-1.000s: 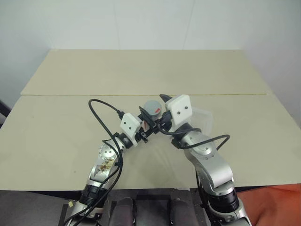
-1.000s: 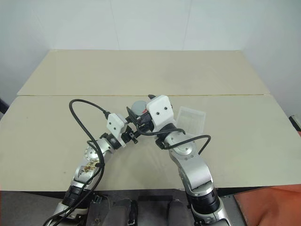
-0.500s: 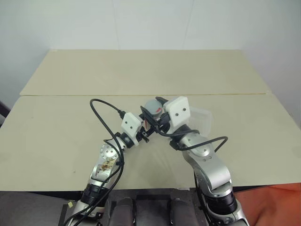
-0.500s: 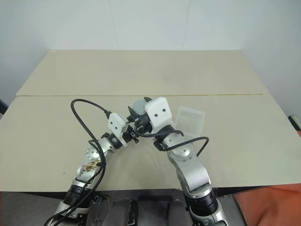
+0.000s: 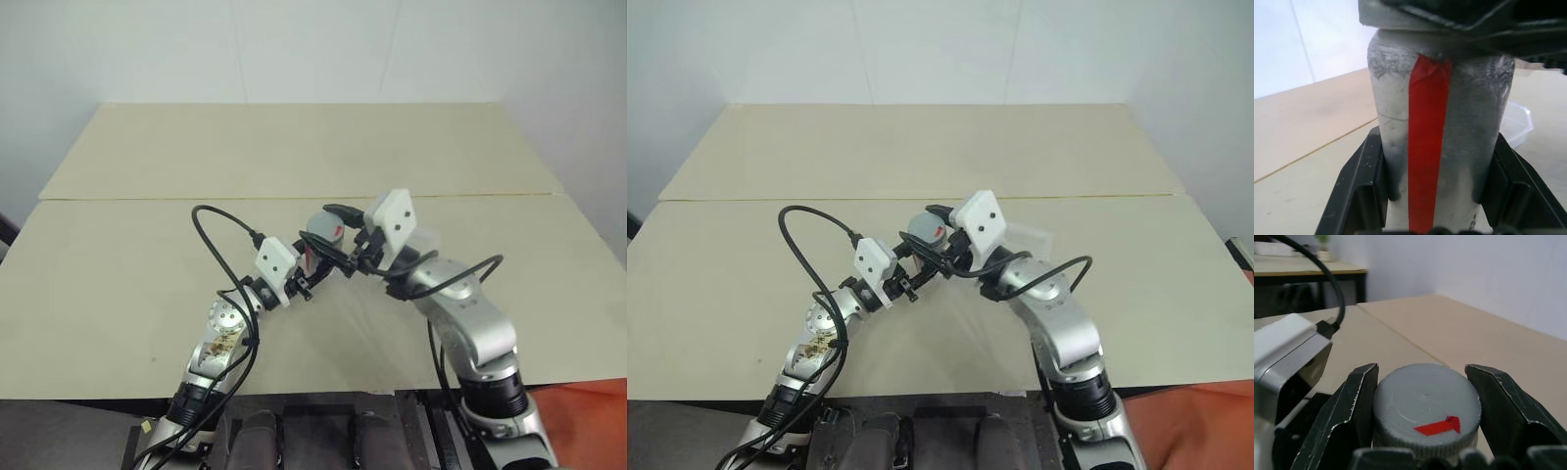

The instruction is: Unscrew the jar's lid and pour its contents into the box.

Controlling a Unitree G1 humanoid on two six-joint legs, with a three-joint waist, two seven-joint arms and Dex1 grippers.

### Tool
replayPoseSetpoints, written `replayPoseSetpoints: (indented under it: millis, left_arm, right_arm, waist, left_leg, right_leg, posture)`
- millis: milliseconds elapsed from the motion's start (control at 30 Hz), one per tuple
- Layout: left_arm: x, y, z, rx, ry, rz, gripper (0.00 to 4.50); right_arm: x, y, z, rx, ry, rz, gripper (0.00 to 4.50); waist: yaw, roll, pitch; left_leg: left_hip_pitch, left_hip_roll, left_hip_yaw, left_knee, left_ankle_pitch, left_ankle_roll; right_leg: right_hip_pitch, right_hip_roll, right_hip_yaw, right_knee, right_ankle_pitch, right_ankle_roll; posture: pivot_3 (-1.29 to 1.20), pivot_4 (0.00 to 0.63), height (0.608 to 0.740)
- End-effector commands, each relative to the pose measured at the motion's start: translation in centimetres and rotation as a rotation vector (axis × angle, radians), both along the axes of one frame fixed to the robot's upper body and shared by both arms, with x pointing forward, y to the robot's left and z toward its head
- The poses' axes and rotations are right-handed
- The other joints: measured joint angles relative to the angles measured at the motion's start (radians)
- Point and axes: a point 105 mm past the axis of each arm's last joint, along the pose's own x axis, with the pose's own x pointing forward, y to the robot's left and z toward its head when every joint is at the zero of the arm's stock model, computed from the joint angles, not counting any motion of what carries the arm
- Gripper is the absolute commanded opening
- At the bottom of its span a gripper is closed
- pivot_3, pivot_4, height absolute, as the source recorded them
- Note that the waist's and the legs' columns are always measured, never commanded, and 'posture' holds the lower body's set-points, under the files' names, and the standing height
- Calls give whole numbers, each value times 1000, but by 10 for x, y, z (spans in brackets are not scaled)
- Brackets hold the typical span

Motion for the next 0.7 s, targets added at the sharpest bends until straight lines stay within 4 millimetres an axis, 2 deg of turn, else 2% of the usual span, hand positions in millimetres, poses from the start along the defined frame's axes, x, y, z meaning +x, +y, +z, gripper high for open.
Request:
replayPoseSetpoints:
  millis: [33, 100, 333, 500, 700]
  left_arm:
    - [-9, -5, 16, -26, -65, -58, 2048]
    - [-10, -5, 17, -32, -64, -66, 2048]
    - [-12, -6, 16, -33, -63, -74, 2048]
    - [-12, -6, 16, -34, -62, -78, 2048]
    - [-13, -7, 15, -36, -58, -77, 2048]
  right_arm:
    - [-13, 5, 16, -39, -74, 230, 2802]
    - [-8, 5, 15, -64, -69, 275, 2802]
    - [-5, 8, 15, -141, -61, 604, 2802]
    - [0, 6, 14, -199, -57, 750, 2802]
    - [8, 4, 11, -242, -68, 790, 2802]
  waist:
    - [0, 0, 0]
    - [-1, 0, 0]
    - [0, 0, 0]
    - [1, 0, 0]
    - [1, 0, 0]
  left_leg:
    - [0, 0, 0, 0, 0, 0]
    - [0, 0, 0, 0, 0, 0]
    - [0, 0, 0, 0, 0, 0]
    - [0, 0, 0, 0, 0, 0]
    - [0, 0, 1, 0, 0, 0]
  right_leg:
    - [0, 0, 0, 0, 0, 0]
    - [0, 0, 0, 0, 0, 0]
    - [0, 0, 0, 0, 0, 0]
    - [0, 0, 0, 0, 0, 0]
    - [0, 0, 0, 0, 0, 0]
  posture:
    - [0, 150, 740]
    - [0, 150, 740]
    - [0, 150, 740]
    - [0, 150, 740]
    - [0, 150, 740]
